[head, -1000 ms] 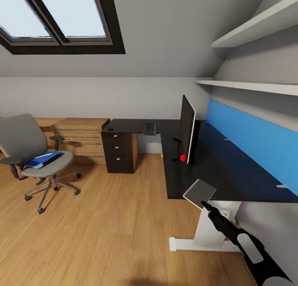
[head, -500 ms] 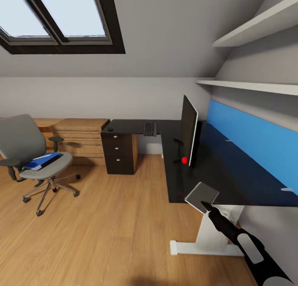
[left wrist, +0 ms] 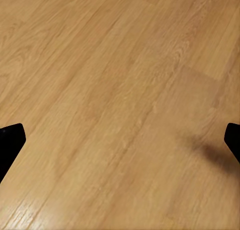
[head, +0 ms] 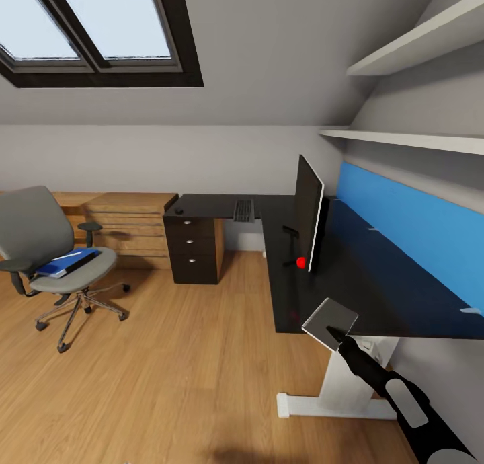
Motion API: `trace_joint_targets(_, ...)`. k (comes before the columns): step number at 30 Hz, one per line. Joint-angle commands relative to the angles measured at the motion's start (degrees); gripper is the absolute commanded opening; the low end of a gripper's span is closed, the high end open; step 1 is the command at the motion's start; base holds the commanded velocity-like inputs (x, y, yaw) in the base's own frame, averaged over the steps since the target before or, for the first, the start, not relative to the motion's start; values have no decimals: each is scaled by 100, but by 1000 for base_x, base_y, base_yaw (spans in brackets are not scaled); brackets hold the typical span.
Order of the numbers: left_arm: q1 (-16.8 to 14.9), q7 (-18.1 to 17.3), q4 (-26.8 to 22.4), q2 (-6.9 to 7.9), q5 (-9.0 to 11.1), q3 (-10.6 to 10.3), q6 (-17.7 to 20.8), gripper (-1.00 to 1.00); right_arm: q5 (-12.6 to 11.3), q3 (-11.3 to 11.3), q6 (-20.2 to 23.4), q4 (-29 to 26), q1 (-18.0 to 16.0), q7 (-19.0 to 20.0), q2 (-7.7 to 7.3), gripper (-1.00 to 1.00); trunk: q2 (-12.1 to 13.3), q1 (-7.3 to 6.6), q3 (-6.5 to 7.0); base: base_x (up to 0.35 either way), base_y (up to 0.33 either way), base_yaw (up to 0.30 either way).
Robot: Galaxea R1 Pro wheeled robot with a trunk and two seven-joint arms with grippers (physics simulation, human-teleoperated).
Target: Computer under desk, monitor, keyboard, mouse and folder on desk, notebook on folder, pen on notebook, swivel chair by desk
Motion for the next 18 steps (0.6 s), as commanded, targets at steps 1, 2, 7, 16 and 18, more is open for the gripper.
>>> trace_joint_targets(1,-3,-8,0,-3,39,9,-17,100,-37,-18,50,0,-3,8,2,100,-3,0,-6,4,1,0)
trace_joint_targets(2,-3,-8,0,-3,39,9,-17,100,-36,-18,50,0,-3,8,2,100,-3,0,-6,3,0,0)
trace_joint_targets(7,-3,-8,0,-3,40,9,-17,100,-37,-18,51,0,-3,8,2,100,-3,0,-6,2,0,0)
trace_joint_targets(16,-3,-7,0,-3,42,9,-16,100,-33,-18,53,7,-3,0,2,100,-3,0,-6,0,0,0)
trace_joint_targets(18,-3,-7,0,-3,41,9,-16,100,-33,-18,56,17,-3,-3,2,100,-3,0,-6,0,0,0)
